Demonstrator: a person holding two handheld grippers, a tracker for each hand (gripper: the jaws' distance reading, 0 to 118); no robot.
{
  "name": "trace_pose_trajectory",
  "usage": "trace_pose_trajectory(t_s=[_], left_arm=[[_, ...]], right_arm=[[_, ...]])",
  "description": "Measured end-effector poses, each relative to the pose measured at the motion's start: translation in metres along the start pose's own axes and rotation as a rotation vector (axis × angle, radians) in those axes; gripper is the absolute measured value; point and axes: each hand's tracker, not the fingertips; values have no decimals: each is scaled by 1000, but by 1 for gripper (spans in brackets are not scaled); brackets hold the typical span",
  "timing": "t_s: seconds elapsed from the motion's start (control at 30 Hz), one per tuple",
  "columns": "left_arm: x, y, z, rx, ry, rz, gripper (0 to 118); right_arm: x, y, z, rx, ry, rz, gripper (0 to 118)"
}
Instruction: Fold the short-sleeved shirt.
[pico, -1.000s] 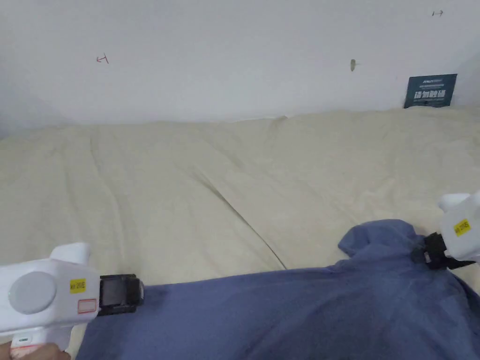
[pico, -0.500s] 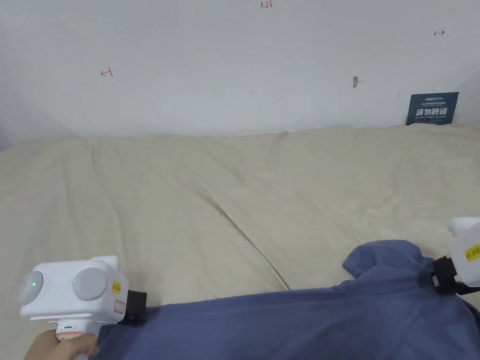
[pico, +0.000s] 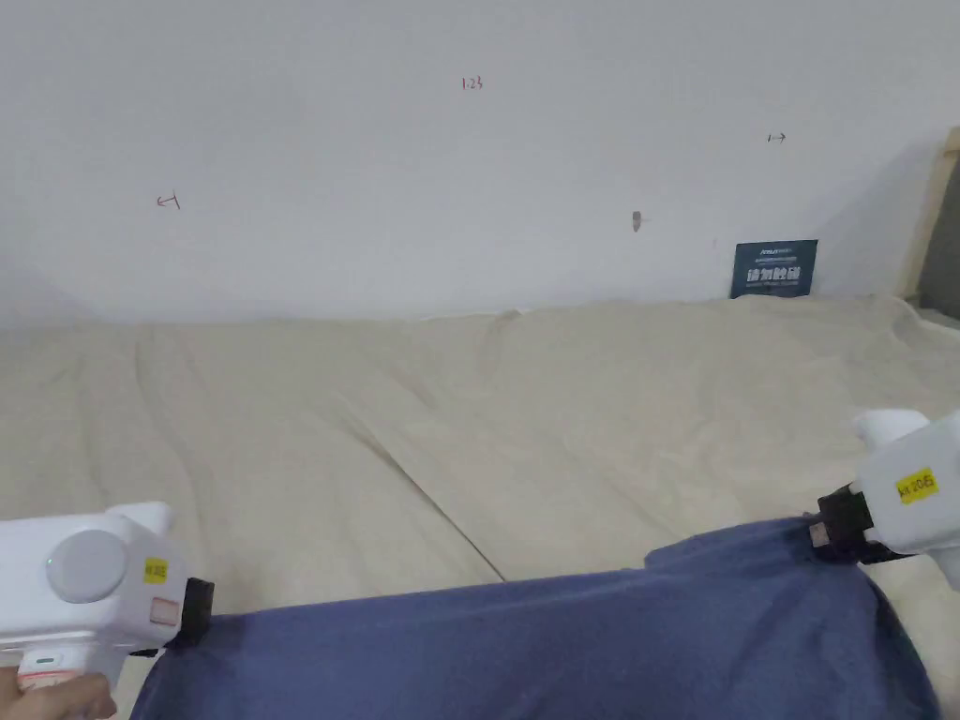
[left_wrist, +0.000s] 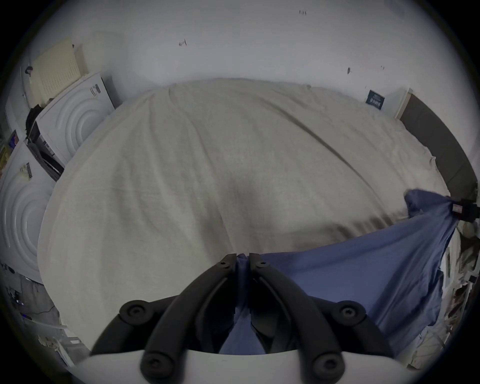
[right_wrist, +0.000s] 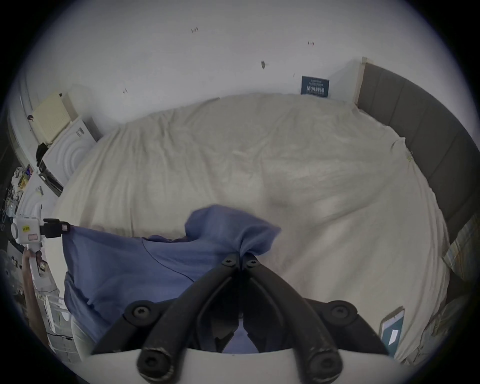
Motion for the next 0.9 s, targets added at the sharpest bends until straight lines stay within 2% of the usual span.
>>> trace_pose_trajectory(t_s=[0.13, 0.33, 0.43, 0.6, 0.67, 0.73, 0.77, 0.87, 0.9], left_arm=[[-9, -26, 47, 57, -36, 27, 9], [-17, -105, 93, 81, -45, 29, 9], [-22, -160, 100, 50, -49, 54, 9], [-36, -219, 67, -84, -24, 57, 9], [-40, -230, 61, -91, -51, 77, 9], [-40, -228, 67, -49, -55, 82, 9], [-42, -224, 69, -54, -61, 95, 14], [-45, -218, 77, -44, -77, 108, 85], [-47, -218, 80, -37, -84, 112, 105]], right_arm=[[-6, -35, 50, 60, -15, 65, 0], [-12, -122, 99, 48, -3, 74, 0], [-13, -177, 102, -6, -10, 81, 0], [-8, -250, 74, -149, -18, 64, 0], [-7, -265, 64, -131, -57, 17, 0], [-5, -269, 55, -99, -37, 7, 2], [-8, -267, 56, -103, -41, -7, 8], [-11, -265, 66, -67, -40, -2, 86], [-13, -264, 70, -54, -46, 0, 95]])
